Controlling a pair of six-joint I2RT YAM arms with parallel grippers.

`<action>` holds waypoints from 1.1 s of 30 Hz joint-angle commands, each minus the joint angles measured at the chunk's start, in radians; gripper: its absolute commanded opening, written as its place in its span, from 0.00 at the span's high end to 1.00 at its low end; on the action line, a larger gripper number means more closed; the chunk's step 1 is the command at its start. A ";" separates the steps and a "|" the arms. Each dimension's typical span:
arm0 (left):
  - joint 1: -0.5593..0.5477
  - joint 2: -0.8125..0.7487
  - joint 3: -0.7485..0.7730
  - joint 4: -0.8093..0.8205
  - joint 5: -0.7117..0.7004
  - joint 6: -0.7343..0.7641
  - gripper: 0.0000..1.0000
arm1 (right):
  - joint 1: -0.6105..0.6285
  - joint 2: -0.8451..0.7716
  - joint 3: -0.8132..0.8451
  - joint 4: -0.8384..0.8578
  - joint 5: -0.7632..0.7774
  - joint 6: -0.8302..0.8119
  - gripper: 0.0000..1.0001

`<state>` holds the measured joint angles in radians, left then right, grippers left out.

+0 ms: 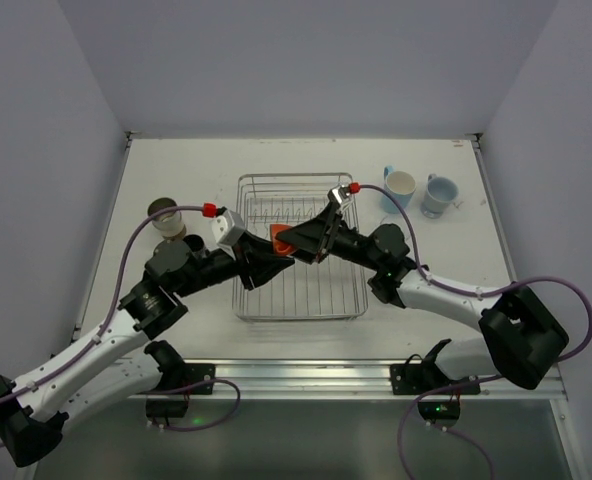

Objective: Unload the cups from the dish rack

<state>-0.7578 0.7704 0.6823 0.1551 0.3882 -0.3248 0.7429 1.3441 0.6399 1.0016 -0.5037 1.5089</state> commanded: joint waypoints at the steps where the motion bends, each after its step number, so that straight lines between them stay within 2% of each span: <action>1: 0.009 -0.057 -0.015 0.058 -0.124 0.010 1.00 | 0.009 -0.002 -0.022 0.120 -0.027 0.005 0.36; 5: 0.009 -0.054 -0.049 0.092 -0.086 0.003 1.00 | 0.010 0.004 -0.017 0.143 -0.036 0.017 0.34; 8: 0.009 -0.036 -0.053 0.092 -0.097 0.007 1.00 | 0.010 0.004 -0.019 0.152 -0.036 0.024 0.49; 9: 0.009 -0.030 -0.049 0.087 -0.097 0.010 1.00 | 0.010 0.004 -0.019 0.152 -0.036 0.025 0.58; 10: 0.009 -0.007 -0.041 0.057 -0.095 0.015 0.95 | 0.009 0.001 -0.017 0.149 -0.035 0.025 0.60; 11: 0.009 0.004 -0.023 0.041 -0.083 0.020 0.75 | 0.009 0.003 -0.017 0.149 -0.036 0.025 0.63; 12: 0.009 0.010 -0.020 0.032 -0.078 0.023 0.66 | 0.009 0.003 -0.016 0.149 -0.038 0.025 0.66; 14: 0.008 0.015 -0.017 0.021 -0.080 0.027 0.52 | 0.007 0.006 -0.014 0.150 -0.041 0.027 0.72; 16: 0.009 0.003 -0.013 -0.005 -0.097 0.027 0.43 | 0.001 0.001 -0.017 0.150 -0.036 0.028 0.77; 17: 0.008 -0.006 -0.013 -0.011 -0.106 0.024 0.32 | -0.003 -0.009 -0.019 0.150 -0.033 0.028 0.78; 20: 0.009 -0.048 -0.013 -0.034 -0.132 0.017 0.16 | -0.022 -0.025 -0.029 0.150 -0.033 0.030 0.85; 21: 0.009 -0.055 -0.010 -0.040 -0.133 0.016 0.13 | -0.025 -0.032 -0.029 0.150 -0.035 0.030 0.86; 24: 0.009 -0.077 0.002 -0.069 -0.127 0.018 0.11 | -0.028 -0.036 -0.029 0.149 -0.038 0.030 0.87; 33: 0.009 -0.010 0.005 -0.059 0.014 0.033 0.30 | -0.030 -0.043 -0.022 0.149 -0.048 0.037 0.87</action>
<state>-0.7498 0.7364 0.6510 0.0891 0.3275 -0.3126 0.7113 1.3449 0.6033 1.0615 -0.5419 1.5330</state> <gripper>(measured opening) 0.720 0.667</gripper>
